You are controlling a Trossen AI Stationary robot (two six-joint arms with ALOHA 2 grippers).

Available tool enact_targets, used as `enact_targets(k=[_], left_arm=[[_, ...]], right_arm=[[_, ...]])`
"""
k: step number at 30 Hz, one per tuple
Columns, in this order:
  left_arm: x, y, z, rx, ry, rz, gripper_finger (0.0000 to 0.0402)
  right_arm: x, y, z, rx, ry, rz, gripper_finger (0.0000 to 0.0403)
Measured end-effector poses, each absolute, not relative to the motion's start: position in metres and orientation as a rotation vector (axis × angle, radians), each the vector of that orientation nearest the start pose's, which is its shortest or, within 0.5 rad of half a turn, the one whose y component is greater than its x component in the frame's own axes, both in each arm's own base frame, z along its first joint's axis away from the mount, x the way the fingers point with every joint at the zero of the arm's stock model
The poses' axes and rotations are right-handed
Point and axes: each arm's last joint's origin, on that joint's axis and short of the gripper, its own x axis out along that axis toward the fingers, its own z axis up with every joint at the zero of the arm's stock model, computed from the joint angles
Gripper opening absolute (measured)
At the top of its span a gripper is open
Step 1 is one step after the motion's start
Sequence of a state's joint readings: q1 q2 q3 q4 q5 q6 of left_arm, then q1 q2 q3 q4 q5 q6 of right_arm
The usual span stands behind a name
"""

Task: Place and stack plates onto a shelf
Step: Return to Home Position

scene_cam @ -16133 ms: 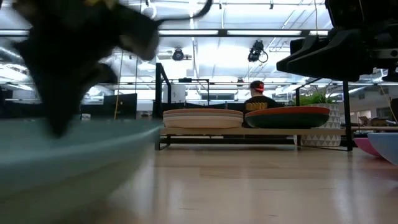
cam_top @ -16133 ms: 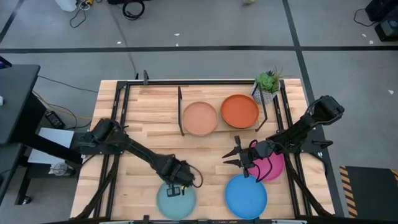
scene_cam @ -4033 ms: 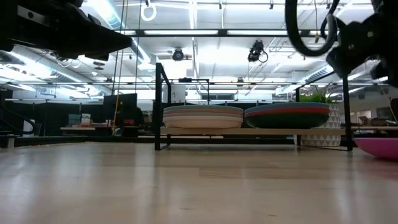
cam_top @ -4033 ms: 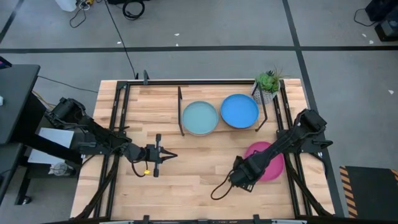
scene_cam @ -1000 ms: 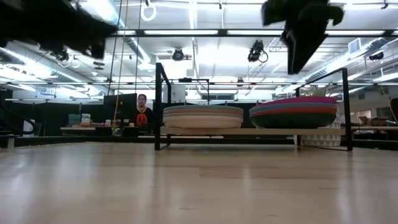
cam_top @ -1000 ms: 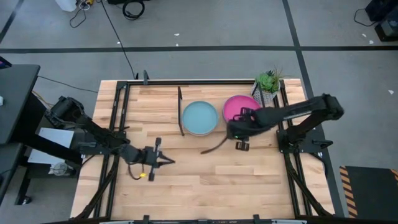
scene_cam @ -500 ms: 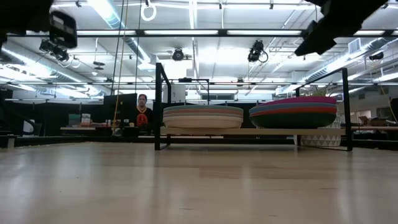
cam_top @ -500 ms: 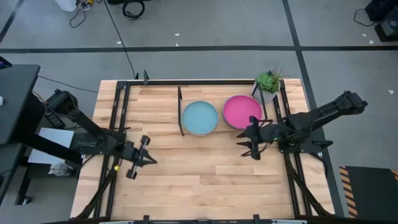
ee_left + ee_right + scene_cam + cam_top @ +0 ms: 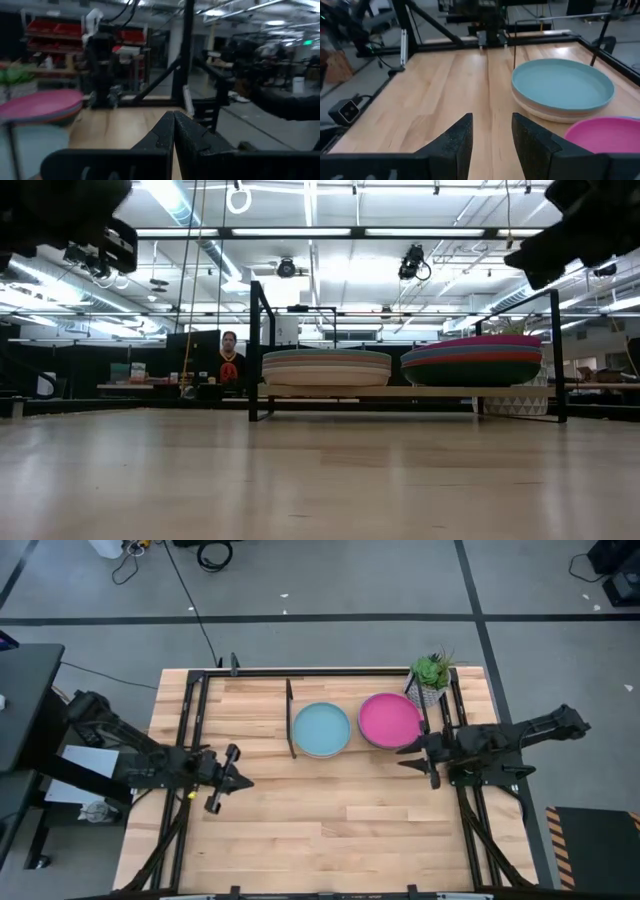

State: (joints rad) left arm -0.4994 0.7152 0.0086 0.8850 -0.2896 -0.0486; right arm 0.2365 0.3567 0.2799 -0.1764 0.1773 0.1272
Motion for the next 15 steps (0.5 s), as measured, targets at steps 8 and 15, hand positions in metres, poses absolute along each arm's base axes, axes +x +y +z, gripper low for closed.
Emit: enact_targets(k=[8, 15], left_arm=[[0.121, -0.046, 0.179, -0.164, -0.112, -0.135, 0.0016], [0.115, -0.043, 0.180, -0.161, -0.113, -0.118, 0.0016]], right_arm=[[0.095, 0.018, 0.189, 0.072, 0.168, 0.070, 0.0142], [0.089, 0.016, 0.172, 0.053, 0.122, 0.050, 0.0142]])
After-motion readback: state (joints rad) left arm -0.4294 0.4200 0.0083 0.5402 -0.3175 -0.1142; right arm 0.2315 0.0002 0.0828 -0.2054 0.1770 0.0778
